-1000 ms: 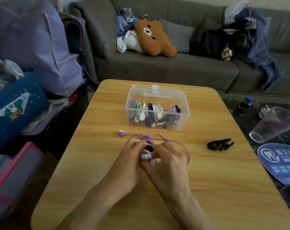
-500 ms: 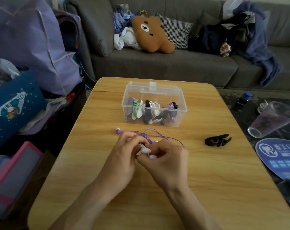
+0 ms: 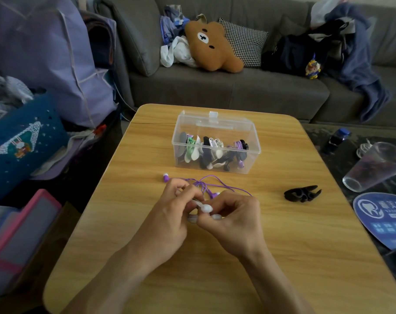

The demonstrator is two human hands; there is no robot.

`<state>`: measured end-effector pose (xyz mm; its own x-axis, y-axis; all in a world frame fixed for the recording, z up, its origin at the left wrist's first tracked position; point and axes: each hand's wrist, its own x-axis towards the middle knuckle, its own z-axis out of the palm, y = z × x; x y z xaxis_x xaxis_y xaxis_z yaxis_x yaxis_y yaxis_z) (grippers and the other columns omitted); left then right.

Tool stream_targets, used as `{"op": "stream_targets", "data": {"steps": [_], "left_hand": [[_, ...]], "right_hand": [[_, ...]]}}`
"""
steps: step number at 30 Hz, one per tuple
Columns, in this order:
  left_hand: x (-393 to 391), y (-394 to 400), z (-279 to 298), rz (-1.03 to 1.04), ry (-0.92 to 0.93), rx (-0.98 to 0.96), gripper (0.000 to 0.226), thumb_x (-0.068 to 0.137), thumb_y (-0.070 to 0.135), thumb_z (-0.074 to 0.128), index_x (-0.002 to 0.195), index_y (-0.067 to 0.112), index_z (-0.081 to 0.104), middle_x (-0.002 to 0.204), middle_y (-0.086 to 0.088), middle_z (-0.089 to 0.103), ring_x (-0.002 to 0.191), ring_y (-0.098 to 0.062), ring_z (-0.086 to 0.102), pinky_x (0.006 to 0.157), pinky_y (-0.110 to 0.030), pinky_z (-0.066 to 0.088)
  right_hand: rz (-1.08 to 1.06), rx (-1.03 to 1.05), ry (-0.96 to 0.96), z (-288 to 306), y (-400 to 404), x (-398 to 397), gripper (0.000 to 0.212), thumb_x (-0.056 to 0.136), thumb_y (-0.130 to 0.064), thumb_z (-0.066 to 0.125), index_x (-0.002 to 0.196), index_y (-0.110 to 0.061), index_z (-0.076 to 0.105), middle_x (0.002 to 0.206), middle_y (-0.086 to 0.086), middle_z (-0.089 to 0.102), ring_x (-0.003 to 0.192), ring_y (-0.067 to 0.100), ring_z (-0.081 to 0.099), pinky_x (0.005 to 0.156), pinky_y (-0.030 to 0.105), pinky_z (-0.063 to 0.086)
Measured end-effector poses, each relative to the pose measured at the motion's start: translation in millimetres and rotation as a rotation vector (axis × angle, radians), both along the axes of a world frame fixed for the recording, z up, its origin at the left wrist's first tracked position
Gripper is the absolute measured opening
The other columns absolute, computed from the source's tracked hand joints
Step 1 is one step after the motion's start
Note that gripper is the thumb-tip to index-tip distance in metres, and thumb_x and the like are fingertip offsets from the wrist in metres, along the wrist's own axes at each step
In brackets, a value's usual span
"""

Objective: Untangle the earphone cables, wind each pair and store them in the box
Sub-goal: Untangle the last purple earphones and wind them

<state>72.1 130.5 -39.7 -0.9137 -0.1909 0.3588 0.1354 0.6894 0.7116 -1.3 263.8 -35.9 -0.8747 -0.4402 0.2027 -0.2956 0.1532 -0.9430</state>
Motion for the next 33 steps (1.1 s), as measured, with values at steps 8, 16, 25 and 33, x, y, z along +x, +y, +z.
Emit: {"op": "stream_targets", "data": {"steps": [8, 16, 25, 33], "left_hand": [[3.5, -8.2, 7.2, -0.02, -0.027, -0.007, 0.033, 0.092, -0.013, 0.052, 0.104, 0.016, 0.062, 0.111, 0.002, 0.046, 0.101, 0.0, 0.054, 0.087, -0.003, 0.036], [-2.4, -2.5, -0.1, -0.069, -0.093, 0.058, 0.042, 0.09, -0.011, 0.052, 0.121, 0.018, 0.056, 0.123, 0.006, 0.041, 0.12, 0.008, 0.045, 0.099, -0.004, 0.03], [-3.8, 10.2, 3.3, -0.092, -0.146, 0.143, 0.052, 0.093, -0.008, 0.047, 0.133, 0.025, 0.051, 0.136, 0.006, 0.035, 0.133, 0.009, 0.033, 0.104, -0.004, 0.027], [0.2, 9.6, 16.0, -0.123, -0.253, 0.157, 0.068, 0.083, 0.011, 0.064, 0.144, 0.029, 0.042, 0.132, 0.021, 0.051, 0.127, 0.007, 0.045, 0.105, -0.016, 0.037]], "right_hand": [[0.116, -0.046, -0.034, 5.2, 1.3, -3.8, 0.016, 0.067, -0.016, 0.077, 0.057, -0.026, 0.069, 0.062, -0.003, 0.07, 0.056, 0.006, 0.058, 0.056, 0.022, 0.048], [-0.129, 0.221, 0.256, -4.6, -4.4, 0.4, 0.011, 0.059, -0.024, 0.073, 0.063, -0.022, 0.063, 0.069, -0.009, 0.068, 0.062, 0.008, 0.063, 0.059, 0.035, 0.052], [-0.265, 0.376, 0.401, -2.2, -1.4, 1.2, 0.023, 0.064, -0.011, 0.08, 0.068, -0.013, 0.058, 0.068, -0.004, 0.057, 0.058, 0.021, 0.055, 0.053, 0.041, 0.045], [-0.158, 0.454, 0.48, -9.2, 0.4, -10.3, 0.007, 0.07, -0.015, 0.064, 0.074, -0.009, 0.061, 0.072, 0.004, 0.06, 0.058, 0.028, 0.056, 0.052, 0.036, 0.043]]}}
